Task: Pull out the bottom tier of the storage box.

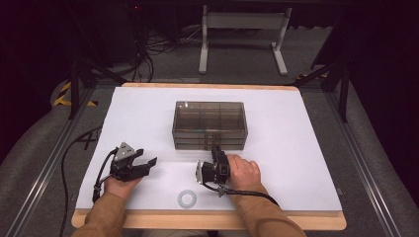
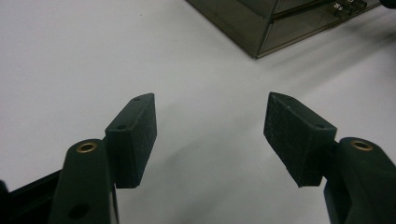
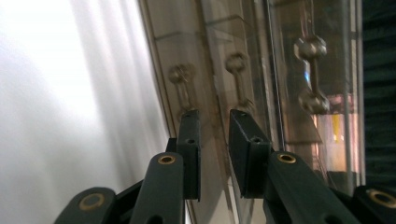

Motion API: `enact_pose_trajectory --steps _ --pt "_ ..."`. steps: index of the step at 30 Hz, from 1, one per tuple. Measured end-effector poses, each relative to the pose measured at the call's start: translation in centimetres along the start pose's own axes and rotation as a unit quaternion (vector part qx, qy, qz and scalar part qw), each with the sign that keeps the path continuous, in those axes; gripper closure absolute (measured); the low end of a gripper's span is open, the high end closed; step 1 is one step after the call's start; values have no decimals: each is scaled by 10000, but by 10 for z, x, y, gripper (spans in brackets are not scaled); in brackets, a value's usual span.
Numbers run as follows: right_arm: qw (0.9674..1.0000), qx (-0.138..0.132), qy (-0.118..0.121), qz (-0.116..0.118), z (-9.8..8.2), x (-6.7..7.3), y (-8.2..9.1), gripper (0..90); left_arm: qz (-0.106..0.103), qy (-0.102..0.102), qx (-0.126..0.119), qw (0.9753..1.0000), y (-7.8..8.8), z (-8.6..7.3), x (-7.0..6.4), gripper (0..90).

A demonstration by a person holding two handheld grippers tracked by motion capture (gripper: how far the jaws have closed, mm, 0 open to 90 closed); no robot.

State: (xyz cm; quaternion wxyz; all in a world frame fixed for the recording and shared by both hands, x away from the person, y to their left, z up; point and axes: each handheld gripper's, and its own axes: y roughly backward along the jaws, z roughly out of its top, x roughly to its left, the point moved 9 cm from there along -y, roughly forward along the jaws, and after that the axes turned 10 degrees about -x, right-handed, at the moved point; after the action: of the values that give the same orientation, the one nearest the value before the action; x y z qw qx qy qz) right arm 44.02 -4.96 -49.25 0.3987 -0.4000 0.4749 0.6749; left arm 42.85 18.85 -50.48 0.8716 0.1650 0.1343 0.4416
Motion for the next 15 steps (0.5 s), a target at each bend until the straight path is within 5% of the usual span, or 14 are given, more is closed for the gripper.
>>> enact_pose_trajectory --steps 15 --pt "9994 -83 327 -96 15 11 -8 758 -3 -5 18 10000 0 0 0 357"
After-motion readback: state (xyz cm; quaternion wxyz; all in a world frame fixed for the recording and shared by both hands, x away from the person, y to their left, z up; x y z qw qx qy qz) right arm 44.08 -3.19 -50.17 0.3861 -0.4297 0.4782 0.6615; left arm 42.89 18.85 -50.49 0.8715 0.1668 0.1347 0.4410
